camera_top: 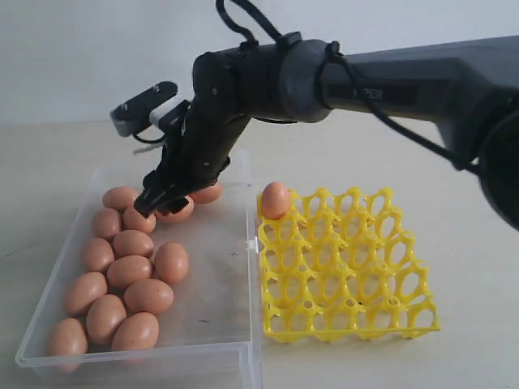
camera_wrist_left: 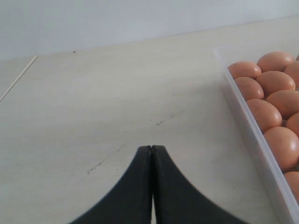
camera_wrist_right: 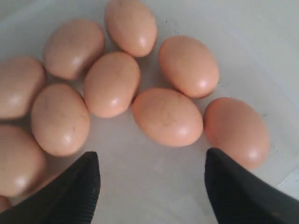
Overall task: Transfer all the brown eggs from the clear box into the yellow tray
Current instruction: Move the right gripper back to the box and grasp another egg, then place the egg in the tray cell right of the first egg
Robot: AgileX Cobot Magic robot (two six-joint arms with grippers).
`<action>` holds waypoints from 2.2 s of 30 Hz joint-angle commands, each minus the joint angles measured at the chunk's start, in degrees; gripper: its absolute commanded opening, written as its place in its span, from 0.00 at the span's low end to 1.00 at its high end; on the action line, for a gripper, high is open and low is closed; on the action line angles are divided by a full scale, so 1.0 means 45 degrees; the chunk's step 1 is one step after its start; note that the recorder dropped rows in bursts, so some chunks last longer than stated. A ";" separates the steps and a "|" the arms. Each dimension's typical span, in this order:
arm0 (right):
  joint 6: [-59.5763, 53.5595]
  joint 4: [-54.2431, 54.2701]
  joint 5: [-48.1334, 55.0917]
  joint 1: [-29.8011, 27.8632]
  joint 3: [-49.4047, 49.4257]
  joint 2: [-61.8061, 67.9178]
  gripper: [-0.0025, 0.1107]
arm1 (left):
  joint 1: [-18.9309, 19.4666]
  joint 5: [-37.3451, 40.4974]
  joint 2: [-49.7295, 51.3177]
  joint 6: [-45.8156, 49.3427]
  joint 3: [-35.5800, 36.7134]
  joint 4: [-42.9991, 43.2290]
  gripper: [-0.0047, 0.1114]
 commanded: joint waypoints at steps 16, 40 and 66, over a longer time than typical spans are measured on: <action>-0.5309 -0.1155 -0.1381 0.0208 -0.0951 0.1787 0.58 | -0.0096 -0.0117 -0.0071 -0.0056 -0.0051 -0.0031 0.04; -0.2547 -0.0946 -0.3543 0.0208 -0.0441 0.1161 0.02 | -0.0096 -0.0117 -0.0071 -0.0056 -0.0051 -0.0031 0.04; 0.2262 0.3583 -1.3892 -0.2777 1.2610 -0.5794 0.02 | -0.0096 -0.0117 -0.0071 -0.0056 -0.0051 -0.0031 0.04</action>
